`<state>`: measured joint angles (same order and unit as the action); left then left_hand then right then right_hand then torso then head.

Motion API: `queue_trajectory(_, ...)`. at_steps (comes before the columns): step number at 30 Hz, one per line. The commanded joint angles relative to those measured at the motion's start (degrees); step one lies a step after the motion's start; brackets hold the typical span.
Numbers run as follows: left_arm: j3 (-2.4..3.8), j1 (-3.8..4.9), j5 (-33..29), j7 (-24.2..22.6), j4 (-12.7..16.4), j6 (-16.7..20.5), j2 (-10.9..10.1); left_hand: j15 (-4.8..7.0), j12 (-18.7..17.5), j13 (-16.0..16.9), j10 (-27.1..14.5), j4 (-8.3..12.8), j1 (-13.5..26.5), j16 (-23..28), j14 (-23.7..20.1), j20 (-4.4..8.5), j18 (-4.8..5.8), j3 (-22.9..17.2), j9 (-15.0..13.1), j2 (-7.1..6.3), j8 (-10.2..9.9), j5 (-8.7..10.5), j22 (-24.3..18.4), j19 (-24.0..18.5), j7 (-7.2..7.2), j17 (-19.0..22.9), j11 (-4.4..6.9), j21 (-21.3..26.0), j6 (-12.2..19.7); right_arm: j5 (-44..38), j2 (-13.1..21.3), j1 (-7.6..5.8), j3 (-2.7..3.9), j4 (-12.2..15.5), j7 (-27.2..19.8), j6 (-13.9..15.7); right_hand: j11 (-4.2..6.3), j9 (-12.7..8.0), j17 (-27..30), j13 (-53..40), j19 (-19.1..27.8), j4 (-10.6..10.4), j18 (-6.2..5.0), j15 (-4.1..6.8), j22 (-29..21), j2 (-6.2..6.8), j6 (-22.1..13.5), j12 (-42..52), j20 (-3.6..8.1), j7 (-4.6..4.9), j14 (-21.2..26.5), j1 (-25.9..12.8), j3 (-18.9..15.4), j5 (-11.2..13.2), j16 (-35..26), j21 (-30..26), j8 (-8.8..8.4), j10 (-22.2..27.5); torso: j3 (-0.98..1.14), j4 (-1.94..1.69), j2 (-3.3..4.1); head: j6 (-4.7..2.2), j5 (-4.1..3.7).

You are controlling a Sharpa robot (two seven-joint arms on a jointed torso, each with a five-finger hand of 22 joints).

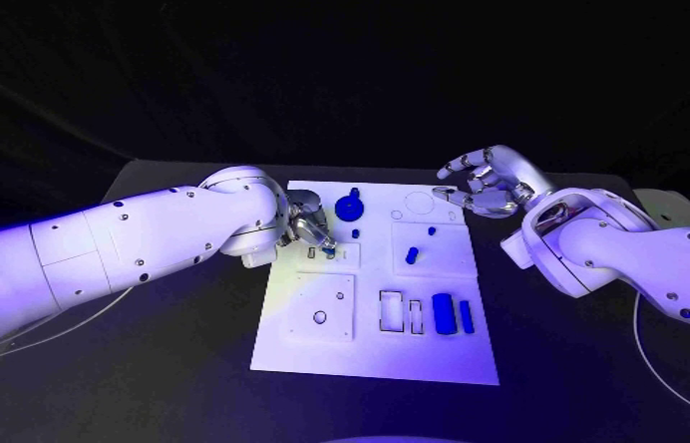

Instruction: Assemble the parts on the task board

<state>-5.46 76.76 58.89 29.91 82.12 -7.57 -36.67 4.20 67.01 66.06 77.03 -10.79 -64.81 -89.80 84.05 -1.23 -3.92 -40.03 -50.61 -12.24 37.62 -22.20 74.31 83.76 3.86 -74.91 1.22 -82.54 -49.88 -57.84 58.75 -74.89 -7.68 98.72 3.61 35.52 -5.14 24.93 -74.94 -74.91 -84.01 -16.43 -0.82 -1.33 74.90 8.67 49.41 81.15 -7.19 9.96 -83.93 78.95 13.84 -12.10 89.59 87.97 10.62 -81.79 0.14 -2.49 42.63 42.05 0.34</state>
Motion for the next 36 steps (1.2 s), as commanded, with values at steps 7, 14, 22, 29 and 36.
queue_trajectory(7, -0.12, -0.04, 1.96, -0.12, -0.67, -2.05, 0.82, 0.64, 0.29, 0.09, 0.6, 9.6, 0.66, -0.2, 5.95, 0.17, 0.82, -9.61, -0.54, 0.39, 0.39, -0.37, -0.05, 0.77, -0.98, -15.09, 0.21, -0.19, -1.5, -0.42, 0.04, 0.04, 0.0, 0.14, -0.08, -0.54, 0.08, 0.06, -13.29, -7.29, -4.67, -0.14, 0.19, 0.49, 13.47, 0.06, 0.42, -0.33, 0.35, -0.13, -5.59, -0.6, 0.3, -0.32, -0.34, -0.14, 0.2, 0.44, 0.0, 0.0, 0.01, 0.11, 0.04)
queue_trajectory(14, -0.27, -0.06, 2.3, -0.04, -0.87, -2.27, 0.97, 0.67, 0.29, 0.08, 0.63, 9.55, 0.73, -0.2, 5.95, 0.19, 0.82, -9.6, -0.58, 0.43, 0.44, -0.36, -0.03, 0.77, -1.02, -15.09, 0.24, -0.2, -1.57, -0.42, 0.05, 0.04, 0.0, 0.16, -0.1, -0.55, 0.08, 0.06, -13.29, -7.29, -4.67, -0.14, 0.19, 0.49, 13.47, 0.06, 0.42, -0.33, 0.35, -0.13, -5.59, -0.6, 0.3, -0.32, -0.34, -0.14, 0.2, 0.44, 0.0, -0.05, 0.0, 0.22, -0.02)
queue_trajectory(22, -0.32, -0.07, 2.98, 0.1, -0.71, -3.6, 0.94, 0.72, 0.43, 0.21, 0.77, 9.48, 0.85, -0.2, 5.95, 0.2, 0.83, -9.57, -0.66, 0.49, 0.51, -0.33, 0.04, 0.79, -1.09, -15.09, 0.31, -0.23, -1.68, -0.42, 0.01, 0.04, 0.0, 0.17, -0.14, -0.6, 0.11, 0.08, -13.29, -7.29, -4.66, -0.11, 0.19, 0.51, 13.46, 0.03, 0.45, -0.31, 0.37, -0.16, -5.6, -0.74, 0.35, -0.36, -0.34, -0.15, 0.26, 0.42, 0.0, -0.05, 0.0, 0.44, 0.03)
queue_trajectory(29, -0.35, -0.07, 3.25, 0.21, -0.69, -4.48, 1.05, 0.77, 0.36, 0.12, 0.79, 9.51, 0.93, -0.2, 5.95, 0.21, 0.86, -9.48, -0.73, 0.43, 0.56, -0.26, 0.16, 0.82, -1.16, -15.09, 0.37, -0.29, -1.76, -0.42, 0.04, 0.04, 0.0, 0.22, -0.17, -0.6, 0.11, 0.08, -13.29, -7.29, -4.66, -0.11, 0.19, 0.51, 13.46, 0.03, 0.45, -0.31, 0.37, -0.16, -5.6, -0.74, 0.35, -0.36, -0.34, -0.15, 0.26, 0.42, -0.04, -0.11, -0.03, 0.49, 0.08)
queue_trajectory(36, -0.38, -0.07, 3.38, 0.25, -0.89, -4.62, 1.35, 0.81, 0.38, 0.11, 0.85, 9.45, 1.02, -0.2, 5.95, 0.22, 0.87, -9.42, -0.78, 0.48, 0.59, -0.22, 0.22, 0.84, -1.21, -15.09, 0.41, -0.32, -1.83, -0.42, 0.02, 0.04, 0.0, 0.25, -0.19, -0.62, 0.11, 0.08, -13.29, -7.29, -4.66, -0.11, 0.19, 0.51, 13.46, 0.03, 0.45, -0.31, 0.37, -0.16, -5.6, -0.74, 0.35, -0.36, -0.34, -0.15, 0.26, 0.42, -0.03, -0.05, -0.04, 0.5, 0.14)
